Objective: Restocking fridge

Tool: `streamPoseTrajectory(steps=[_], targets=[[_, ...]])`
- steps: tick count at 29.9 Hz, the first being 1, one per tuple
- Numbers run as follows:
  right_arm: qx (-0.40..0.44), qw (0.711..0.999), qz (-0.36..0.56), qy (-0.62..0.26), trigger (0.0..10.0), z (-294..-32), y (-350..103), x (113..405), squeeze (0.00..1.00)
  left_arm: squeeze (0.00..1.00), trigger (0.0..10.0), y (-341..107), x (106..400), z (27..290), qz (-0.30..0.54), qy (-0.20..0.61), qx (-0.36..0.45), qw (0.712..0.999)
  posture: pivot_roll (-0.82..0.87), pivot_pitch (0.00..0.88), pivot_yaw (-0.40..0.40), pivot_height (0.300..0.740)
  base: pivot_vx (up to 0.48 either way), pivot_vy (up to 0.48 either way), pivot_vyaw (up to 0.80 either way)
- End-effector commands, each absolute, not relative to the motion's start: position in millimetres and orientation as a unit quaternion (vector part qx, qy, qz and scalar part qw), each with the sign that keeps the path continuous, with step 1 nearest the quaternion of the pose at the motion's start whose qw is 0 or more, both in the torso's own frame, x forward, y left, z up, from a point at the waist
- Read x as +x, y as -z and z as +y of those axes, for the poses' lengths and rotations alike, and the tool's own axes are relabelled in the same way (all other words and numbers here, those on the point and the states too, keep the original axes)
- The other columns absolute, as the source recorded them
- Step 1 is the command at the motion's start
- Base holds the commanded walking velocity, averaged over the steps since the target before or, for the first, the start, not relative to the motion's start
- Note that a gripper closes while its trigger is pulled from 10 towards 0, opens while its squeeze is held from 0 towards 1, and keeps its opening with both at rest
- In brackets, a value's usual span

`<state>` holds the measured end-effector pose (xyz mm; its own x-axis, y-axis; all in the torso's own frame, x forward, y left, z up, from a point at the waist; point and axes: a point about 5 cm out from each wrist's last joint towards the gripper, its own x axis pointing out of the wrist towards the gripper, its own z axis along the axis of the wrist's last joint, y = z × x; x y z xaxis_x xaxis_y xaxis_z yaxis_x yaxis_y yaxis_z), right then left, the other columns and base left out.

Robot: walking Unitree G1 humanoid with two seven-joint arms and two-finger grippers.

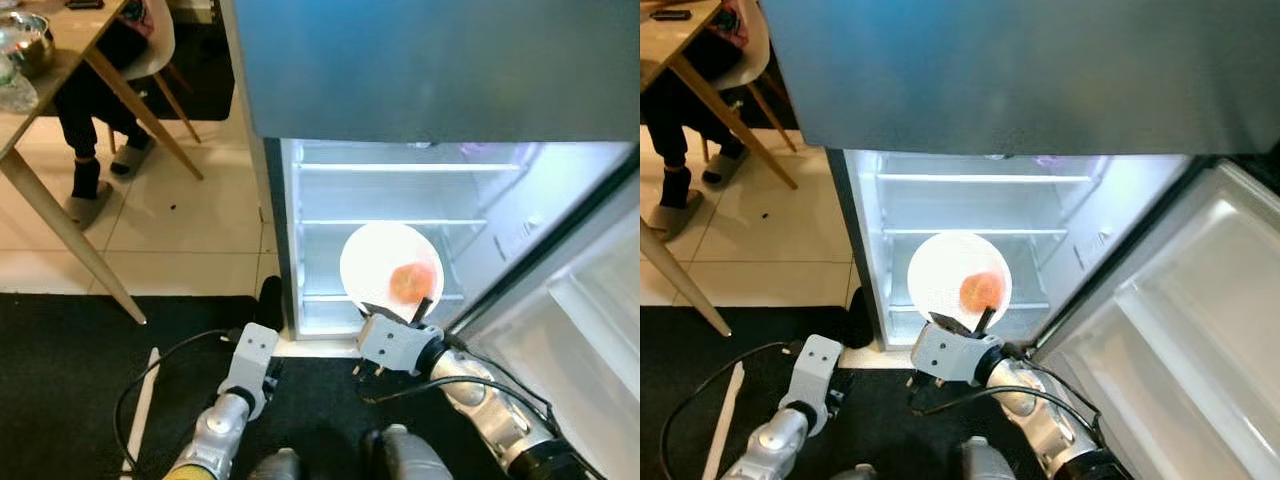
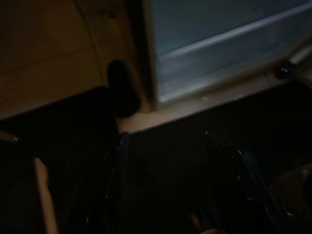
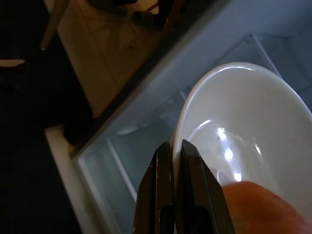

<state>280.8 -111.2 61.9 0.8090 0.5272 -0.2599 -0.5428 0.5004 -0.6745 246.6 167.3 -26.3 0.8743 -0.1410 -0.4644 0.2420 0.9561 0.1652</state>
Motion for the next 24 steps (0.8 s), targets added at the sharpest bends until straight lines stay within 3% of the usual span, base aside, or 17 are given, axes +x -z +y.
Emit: streamPoseTrajectory(steps=[1, 16, 24], targets=[[-0.391, 0.869, 0.006, -0.303, 10.0, -113.8, -63.4, 280.5, 0.0, 0.0, 10.0, 29.9, 242.4, 166.2, 0.239, 0.103, 0.108, 0.96, -0.08, 0.181, -0.01, 0.723, 0.334, 0.0, 0.0], [-0.39, 0.87, 0.006, -0.301, 10.0, -114.3, -63.4, 280.5, 0.0, 0.0, 10.0, 30.0, 242.4, 165.7, 0.239, 0.109, 0.116, 0.958, -0.09, 0.186, -0.009, 0.723, 0.39, -0.04, 0.0], [-0.391, 0.871, 0.007, -0.299, 10.0, -115.5, -63.2, 280.6, 0.0, 0.0, 10.0, 31.9, 238.9, 163.7, 0.241, 0.116, 0.11, 0.957, -0.09, 0.186, -0.008, 0.723, 0.0, 0.0, 0.0]])
